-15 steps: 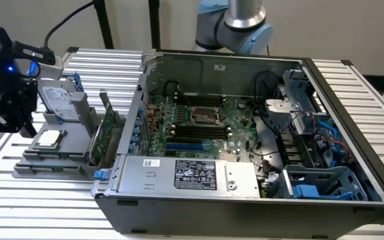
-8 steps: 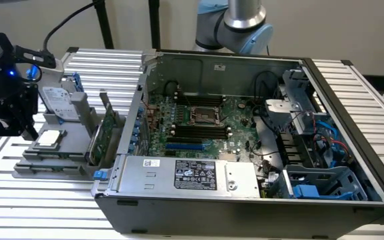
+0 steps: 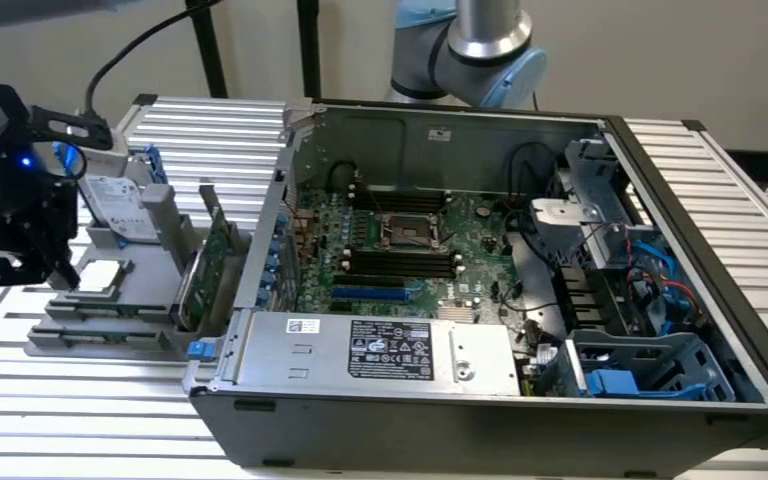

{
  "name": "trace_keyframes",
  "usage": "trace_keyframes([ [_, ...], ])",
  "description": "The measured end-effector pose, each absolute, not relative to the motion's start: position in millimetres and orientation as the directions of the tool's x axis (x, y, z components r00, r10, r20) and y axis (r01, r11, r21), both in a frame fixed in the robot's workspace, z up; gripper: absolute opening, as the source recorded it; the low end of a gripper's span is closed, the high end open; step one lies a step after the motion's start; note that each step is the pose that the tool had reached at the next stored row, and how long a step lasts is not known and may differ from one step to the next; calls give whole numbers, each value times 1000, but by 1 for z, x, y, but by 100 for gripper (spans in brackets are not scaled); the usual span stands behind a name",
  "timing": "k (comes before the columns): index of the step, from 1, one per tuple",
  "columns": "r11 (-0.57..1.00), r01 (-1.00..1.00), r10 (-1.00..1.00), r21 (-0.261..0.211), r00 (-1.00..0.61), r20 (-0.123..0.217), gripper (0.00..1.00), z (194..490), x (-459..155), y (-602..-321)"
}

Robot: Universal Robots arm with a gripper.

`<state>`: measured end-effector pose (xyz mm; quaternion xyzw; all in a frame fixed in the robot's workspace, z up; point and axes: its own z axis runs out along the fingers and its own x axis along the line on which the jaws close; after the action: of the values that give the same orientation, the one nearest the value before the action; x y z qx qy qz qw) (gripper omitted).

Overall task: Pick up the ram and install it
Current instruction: 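Pick up the ram and move it above insertion slot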

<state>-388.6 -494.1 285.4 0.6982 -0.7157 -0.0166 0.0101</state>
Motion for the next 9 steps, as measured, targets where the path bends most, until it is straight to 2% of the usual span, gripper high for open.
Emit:
trace_keyframes([
  [1, 19, -999, -1000, 38, -20, -9, 100, 284, -389, -494],
  [9, -16, -999, -1000, 38, 16, -9, 100, 269, -389, -495],
])
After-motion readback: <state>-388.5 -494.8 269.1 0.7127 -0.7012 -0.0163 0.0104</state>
